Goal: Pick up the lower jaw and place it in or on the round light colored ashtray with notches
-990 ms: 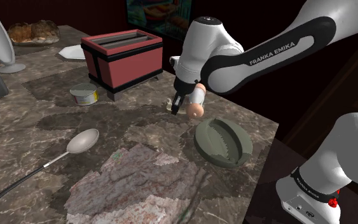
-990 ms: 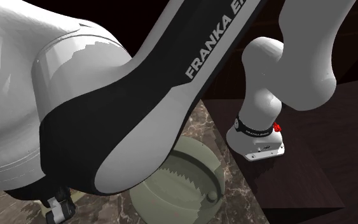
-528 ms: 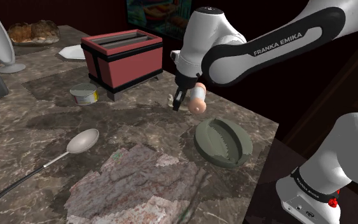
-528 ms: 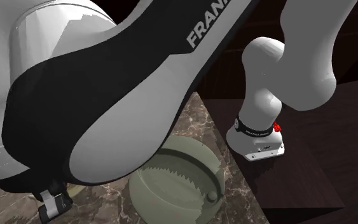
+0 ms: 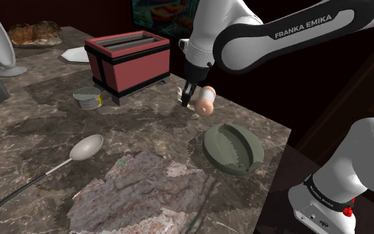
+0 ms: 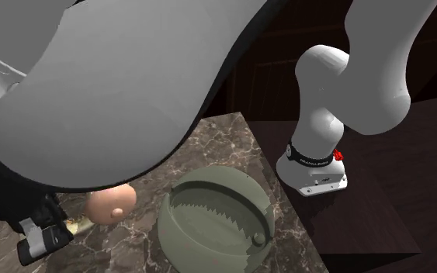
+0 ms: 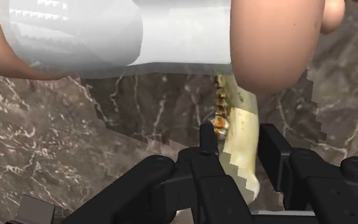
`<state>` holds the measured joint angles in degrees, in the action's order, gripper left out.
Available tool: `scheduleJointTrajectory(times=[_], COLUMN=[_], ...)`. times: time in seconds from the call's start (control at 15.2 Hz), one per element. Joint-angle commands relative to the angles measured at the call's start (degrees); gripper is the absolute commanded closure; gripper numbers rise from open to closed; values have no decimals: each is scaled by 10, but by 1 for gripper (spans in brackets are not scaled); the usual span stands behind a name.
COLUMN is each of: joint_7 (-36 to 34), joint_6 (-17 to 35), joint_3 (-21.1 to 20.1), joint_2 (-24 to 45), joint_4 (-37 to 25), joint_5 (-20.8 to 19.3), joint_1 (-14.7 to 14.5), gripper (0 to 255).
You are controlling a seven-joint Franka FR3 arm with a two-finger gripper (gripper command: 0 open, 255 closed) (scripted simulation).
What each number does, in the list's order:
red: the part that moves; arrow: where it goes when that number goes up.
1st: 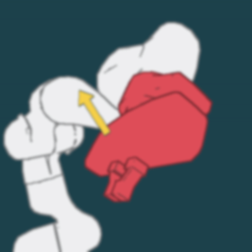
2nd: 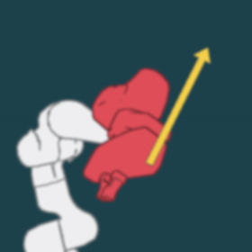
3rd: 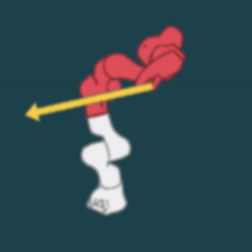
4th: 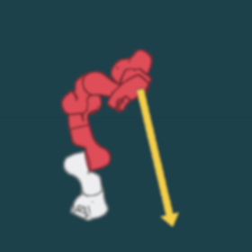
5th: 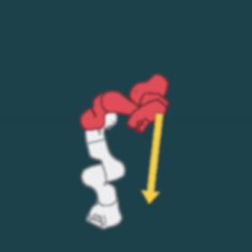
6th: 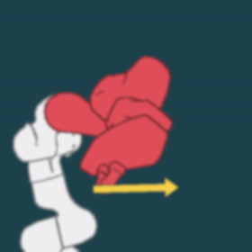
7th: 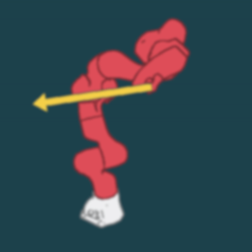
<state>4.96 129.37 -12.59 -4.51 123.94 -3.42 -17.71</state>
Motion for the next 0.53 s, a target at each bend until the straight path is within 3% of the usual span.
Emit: scheduleJointTrajectory(times=[0.0, 0.26, 0.46], joint_7=[3, 6, -5], joint_6=[-15, -45, -43], joint_3=[0, 1, -7], joint_2=[-6, -15, -75], joint_4=[-10, -31, 31], joint_5=[2, 6, 20], joint_1=[0, 0, -11], gripper=[255, 255, 255])
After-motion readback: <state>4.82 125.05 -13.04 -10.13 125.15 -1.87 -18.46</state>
